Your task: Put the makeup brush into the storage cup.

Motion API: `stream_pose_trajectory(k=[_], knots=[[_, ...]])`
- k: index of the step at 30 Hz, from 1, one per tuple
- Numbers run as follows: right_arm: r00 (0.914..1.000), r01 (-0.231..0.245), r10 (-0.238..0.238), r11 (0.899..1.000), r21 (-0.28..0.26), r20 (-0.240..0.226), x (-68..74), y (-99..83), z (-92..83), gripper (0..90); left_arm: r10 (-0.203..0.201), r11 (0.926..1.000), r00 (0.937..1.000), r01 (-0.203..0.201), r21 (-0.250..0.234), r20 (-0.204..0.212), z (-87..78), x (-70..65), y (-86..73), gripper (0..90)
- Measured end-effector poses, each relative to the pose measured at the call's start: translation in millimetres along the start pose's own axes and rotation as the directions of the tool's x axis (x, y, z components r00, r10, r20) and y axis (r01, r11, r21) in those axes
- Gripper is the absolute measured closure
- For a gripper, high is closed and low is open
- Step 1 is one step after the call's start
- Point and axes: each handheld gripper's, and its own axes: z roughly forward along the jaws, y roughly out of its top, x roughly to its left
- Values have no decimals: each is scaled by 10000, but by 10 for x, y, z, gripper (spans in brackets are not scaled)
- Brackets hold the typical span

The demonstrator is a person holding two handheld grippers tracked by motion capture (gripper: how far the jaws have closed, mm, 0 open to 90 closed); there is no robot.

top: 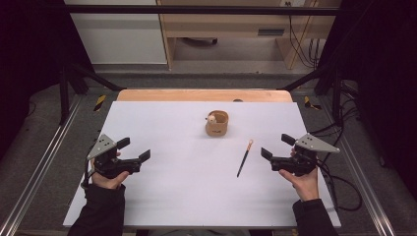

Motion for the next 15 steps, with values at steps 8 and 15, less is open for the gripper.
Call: stream_pose_trajectory(k=[8, 15], knots=[[9999, -61, 60, 10000, 65, 84, -1, 6, -9, 64, -7, 9999, 9999, 6, 115, 124, 23, -14, -23, 65], [9997, 93, -102, 9991, 418, 212, 72, 23, 86, 67, 22, 9998, 10000, -23, 210, 53, 51, -14, -45, 68]])
